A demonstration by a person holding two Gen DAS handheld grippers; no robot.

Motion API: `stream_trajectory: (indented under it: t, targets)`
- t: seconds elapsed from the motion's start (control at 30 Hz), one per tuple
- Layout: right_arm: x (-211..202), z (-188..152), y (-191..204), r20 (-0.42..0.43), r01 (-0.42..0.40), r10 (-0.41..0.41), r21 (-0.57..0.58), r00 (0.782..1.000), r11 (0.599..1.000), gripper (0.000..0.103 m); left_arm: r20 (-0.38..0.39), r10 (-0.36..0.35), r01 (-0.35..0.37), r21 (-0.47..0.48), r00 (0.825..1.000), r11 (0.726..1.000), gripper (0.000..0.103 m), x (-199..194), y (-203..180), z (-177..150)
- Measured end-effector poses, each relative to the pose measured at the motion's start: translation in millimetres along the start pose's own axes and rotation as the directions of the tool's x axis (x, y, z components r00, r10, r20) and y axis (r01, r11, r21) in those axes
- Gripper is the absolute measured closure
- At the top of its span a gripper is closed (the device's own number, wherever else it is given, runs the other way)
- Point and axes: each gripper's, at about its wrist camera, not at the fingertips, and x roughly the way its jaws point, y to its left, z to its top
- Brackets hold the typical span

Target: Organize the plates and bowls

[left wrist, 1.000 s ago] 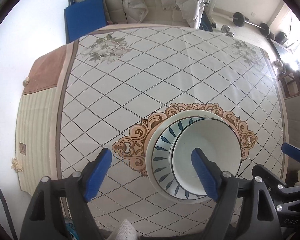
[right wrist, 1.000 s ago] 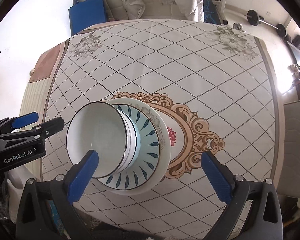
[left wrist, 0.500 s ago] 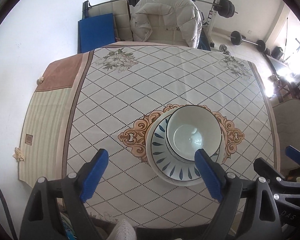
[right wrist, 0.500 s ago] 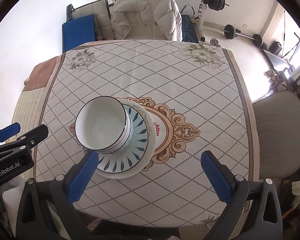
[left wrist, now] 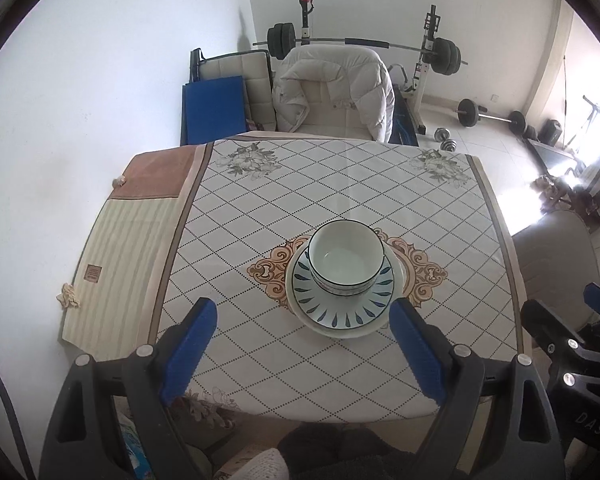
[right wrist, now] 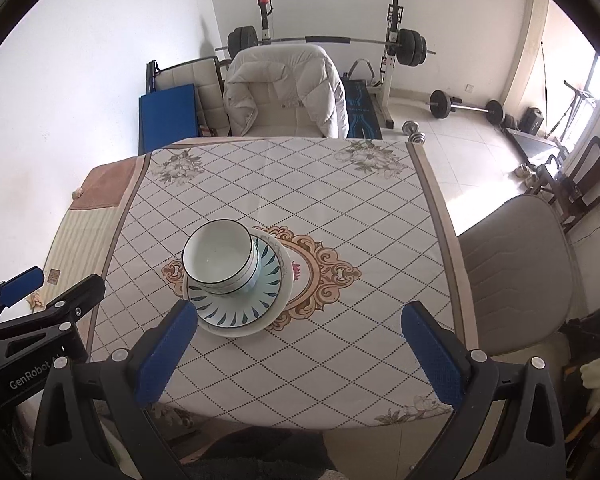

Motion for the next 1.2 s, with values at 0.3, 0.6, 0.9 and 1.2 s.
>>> stream_trajectory:
  t: [0.3,0.6,0.9,1.2]
  targets:
    - [-104.0,-19.5,-19.0,0.101,0.000,0.003,-0.033,0.995,0.999,0.000,0.068,0.042,-0.039,-0.047,0.997,0.998,0.015,-87.9,-7.1,-28.9]
    - [-169.8,-42.7,-8.7,0.167,0.051,-0.044,-0.041,0.985,0.998,0.000,0.102,0.031,-0.028,-0.030,0.994,0.999,0.015,-130.5,-1.4,-44.6]
    - [-190.2,-57.1,8.3,0.156,0.082,-0.078,-0.018,0.985,0.996,0.000,0.151,0.029,-0.030,0.000,0.988,1.000,0.015,-152.0,7.4,-55.8]
    - [-195.4,-61.9,17.0,0.154,0.078,-0.076,-0.004,0.985,0.997,0.000,0.150,0.016,-0.017,0.007,0.989,1.000,0.015,-153.4,14.9,-58.7]
